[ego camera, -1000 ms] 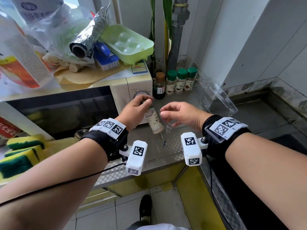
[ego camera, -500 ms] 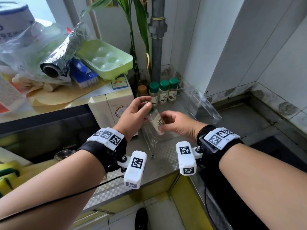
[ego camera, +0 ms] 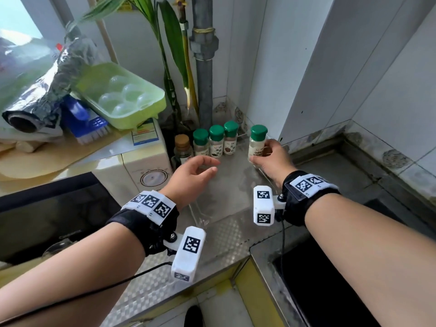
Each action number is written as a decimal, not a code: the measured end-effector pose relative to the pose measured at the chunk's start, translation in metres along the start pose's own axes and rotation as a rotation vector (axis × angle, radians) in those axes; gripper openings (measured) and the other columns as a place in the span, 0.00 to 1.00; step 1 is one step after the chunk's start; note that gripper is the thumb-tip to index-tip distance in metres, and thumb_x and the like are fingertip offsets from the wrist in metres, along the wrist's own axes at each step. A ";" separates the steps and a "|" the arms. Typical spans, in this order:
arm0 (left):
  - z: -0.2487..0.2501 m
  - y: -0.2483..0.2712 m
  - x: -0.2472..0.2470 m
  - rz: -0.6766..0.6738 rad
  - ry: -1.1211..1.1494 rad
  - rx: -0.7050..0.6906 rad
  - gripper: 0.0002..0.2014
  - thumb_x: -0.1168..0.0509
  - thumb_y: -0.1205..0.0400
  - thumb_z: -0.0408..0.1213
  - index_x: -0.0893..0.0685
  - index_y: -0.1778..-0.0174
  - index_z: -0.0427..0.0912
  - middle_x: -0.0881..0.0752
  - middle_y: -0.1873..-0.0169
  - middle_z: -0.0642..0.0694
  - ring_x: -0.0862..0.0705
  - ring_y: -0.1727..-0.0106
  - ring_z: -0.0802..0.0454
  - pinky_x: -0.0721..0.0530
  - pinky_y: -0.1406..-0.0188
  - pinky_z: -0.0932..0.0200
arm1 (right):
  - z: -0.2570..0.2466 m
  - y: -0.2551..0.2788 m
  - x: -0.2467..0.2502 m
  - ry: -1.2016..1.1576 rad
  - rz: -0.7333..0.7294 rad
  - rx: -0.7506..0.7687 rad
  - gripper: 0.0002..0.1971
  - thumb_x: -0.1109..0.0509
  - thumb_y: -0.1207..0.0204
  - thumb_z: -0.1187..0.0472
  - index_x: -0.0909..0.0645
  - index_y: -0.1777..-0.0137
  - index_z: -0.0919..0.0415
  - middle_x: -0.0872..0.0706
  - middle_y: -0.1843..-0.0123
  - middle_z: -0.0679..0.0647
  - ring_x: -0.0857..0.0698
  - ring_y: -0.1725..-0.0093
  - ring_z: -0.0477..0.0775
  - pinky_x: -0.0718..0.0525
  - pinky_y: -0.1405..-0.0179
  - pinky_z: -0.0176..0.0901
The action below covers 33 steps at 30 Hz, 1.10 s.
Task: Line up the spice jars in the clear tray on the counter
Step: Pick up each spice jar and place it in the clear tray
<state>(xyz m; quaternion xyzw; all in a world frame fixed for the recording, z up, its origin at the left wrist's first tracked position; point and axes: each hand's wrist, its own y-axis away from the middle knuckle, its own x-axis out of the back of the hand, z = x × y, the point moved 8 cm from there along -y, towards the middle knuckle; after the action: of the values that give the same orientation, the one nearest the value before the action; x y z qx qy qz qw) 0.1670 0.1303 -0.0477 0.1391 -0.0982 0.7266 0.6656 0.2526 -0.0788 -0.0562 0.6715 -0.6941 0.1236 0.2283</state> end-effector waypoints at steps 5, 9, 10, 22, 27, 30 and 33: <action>-0.008 -0.012 -0.005 -0.047 -0.052 0.048 0.06 0.34 0.19 0.41 0.16 0.48 0.53 0.17 0.64 0.55 0.23 0.78 0.71 0.28 0.78 0.78 | 0.002 -0.026 -0.009 0.040 0.012 0.017 0.20 0.21 0.34 0.60 0.18 0.41 0.55 0.09 0.44 0.55 0.12 0.44 0.57 0.17 0.35 0.57; -0.012 -0.019 -0.008 -0.073 -0.090 0.076 0.07 0.34 0.19 0.42 0.16 0.47 0.54 0.17 0.66 0.58 0.23 0.79 0.71 0.28 0.77 0.77 | -0.001 -0.040 -0.019 0.082 0.010 0.031 0.19 0.23 0.33 0.59 0.19 0.41 0.56 0.10 0.45 0.55 0.13 0.44 0.59 0.17 0.37 0.56; -0.013 -0.020 -0.008 -0.076 -0.099 0.083 0.07 0.35 0.19 0.43 0.16 0.47 0.54 0.17 0.66 0.59 0.23 0.78 0.70 0.27 0.77 0.77 | -0.003 -0.043 -0.022 0.089 0.012 0.034 0.18 0.23 0.32 0.59 0.19 0.41 0.56 0.10 0.45 0.55 0.13 0.44 0.60 0.17 0.38 0.55; -0.019 -0.025 -0.011 -0.131 -0.123 0.130 0.09 0.35 0.18 0.44 0.16 0.43 0.54 0.15 0.58 0.55 0.21 0.67 0.65 0.26 0.77 0.79 | -0.005 -0.063 -0.038 0.129 0.000 0.058 0.19 0.23 0.32 0.60 0.20 0.41 0.59 0.11 0.45 0.57 0.14 0.45 0.60 0.19 0.46 0.47; -0.019 -0.024 -0.012 -0.126 -0.116 0.135 0.10 0.36 0.18 0.44 0.17 0.42 0.53 0.15 0.57 0.54 0.20 0.66 0.65 0.25 0.76 0.77 | -0.004 -0.061 -0.038 0.150 -0.008 0.071 0.21 0.25 0.29 0.63 0.21 0.36 0.60 0.12 0.41 0.58 0.16 0.46 0.57 0.23 0.46 0.42; -0.018 -0.020 -0.011 -0.105 -0.111 0.128 0.09 0.35 0.18 0.43 0.17 0.43 0.52 0.15 0.56 0.53 0.20 0.66 0.64 0.24 0.76 0.77 | -0.002 -0.057 -0.028 0.127 0.028 0.075 0.22 0.26 0.27 0.62 0.23 0.33 0.59 0.13 0.38 0.57 0.16 0.41 0.57 0.20 0.42 0.44; -0.016 -0.013 -0.009 -0.059 -0.101 0.116 0.10 0.35 0.18 0.41 0.17 0.42 0.50 0.15 0.55 0.52 0.20 0.65 0.62 0.23 0.75 0.77 | 0.002 -0.051 -0.014 0.149 0.050 0.076 0.22 0.30 0.25 0.64 0.25 0.30 0.58 0.16 0.36 0.58 0.17 0.38 0.59 0.18 0.36 0.51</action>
<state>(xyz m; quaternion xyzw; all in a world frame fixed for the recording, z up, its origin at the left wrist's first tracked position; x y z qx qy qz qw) 0.1799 0.1281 -0.0661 0.2169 -0.0852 0.7032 0.6717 0.3022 -0.0713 -0.0718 0.6509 -0.6866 0.2052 0.2506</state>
